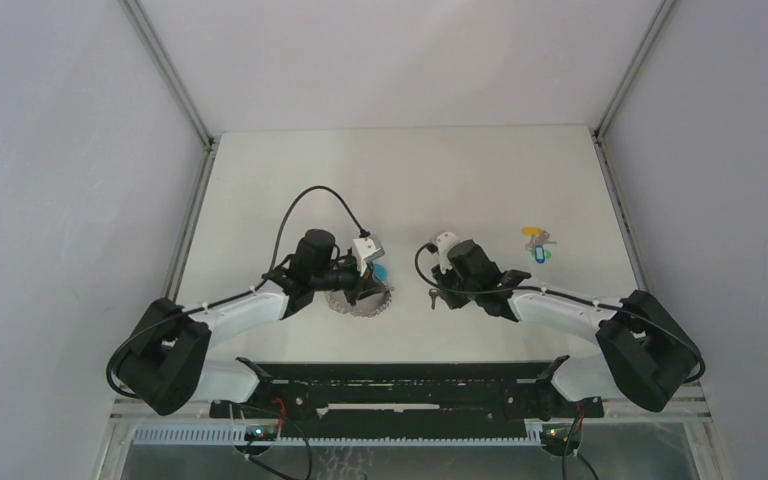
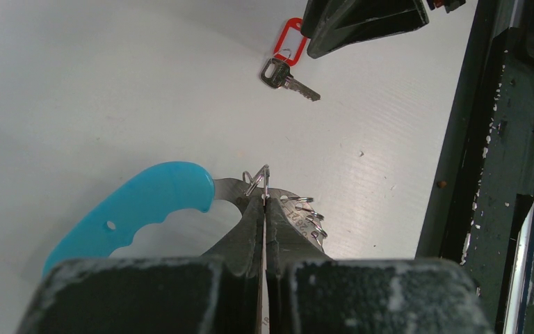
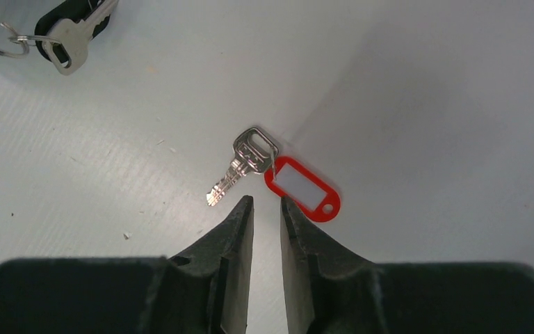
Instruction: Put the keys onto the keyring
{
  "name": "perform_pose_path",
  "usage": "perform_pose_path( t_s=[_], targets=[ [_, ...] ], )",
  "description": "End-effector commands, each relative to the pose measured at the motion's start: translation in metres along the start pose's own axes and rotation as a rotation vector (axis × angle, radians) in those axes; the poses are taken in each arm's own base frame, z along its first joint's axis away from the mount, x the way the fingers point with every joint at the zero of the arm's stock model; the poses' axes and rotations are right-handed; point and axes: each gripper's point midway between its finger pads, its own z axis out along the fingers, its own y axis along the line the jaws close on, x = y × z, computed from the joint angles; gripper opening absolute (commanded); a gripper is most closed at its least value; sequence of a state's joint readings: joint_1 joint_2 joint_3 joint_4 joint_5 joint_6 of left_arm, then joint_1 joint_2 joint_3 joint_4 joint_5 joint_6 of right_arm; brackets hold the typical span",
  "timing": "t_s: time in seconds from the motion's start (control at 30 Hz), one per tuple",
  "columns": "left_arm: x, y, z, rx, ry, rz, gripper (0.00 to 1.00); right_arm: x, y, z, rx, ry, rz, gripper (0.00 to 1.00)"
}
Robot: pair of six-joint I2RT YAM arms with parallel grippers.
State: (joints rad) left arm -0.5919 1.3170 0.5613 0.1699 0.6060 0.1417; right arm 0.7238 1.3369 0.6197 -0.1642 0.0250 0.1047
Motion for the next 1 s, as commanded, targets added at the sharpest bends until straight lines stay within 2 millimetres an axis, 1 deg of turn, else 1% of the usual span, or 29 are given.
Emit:
perform_pose_path(
  t_s=[0.0,0.2,0.33,0.47,0.73,0.87,0.97],
  targets=[
    [-0.032,0.000,0.000,0.013,-0.078,0.053,0.00,-0.038,0.006,0.004,-0.069,-0.168,0.024,0.21],
    [-0.032,0.000,0.000,0.014,-0.078,0.053,0.00,-0.030,0.000,0.013,-0.053,-0.137,0.028,0.21],
    [-0.031,0.000,0.001,0.016,-0.075,0.050,0.00,-0.030,0.001,0.017,-0.064,-0.129,0.024,0.21],
    [-0.030,0.000,0.001,0.017,-0.072,0.048,0.00,-0.026,-0.001,0.020,-0.057,-0.080,0.029,0.21],
    [-0.030,0.000,0.002,0.019,-0.071,0.047,0.00,-0.029,0.001,0.019,-0.049,0.003,0.054,0.19],
    [-0.030,0.000,0.002,0.020,-0.072,0.049,0.00,-0.029,-0.003,0.013,-0.022,0.076,0.062,0.19],
    [-0.030,0.000,0.002,0.018,-0.071,0.048,0.00,-0.031,0.002,0.007,-0.048,0.127,0.066,0.19]
  ],
)
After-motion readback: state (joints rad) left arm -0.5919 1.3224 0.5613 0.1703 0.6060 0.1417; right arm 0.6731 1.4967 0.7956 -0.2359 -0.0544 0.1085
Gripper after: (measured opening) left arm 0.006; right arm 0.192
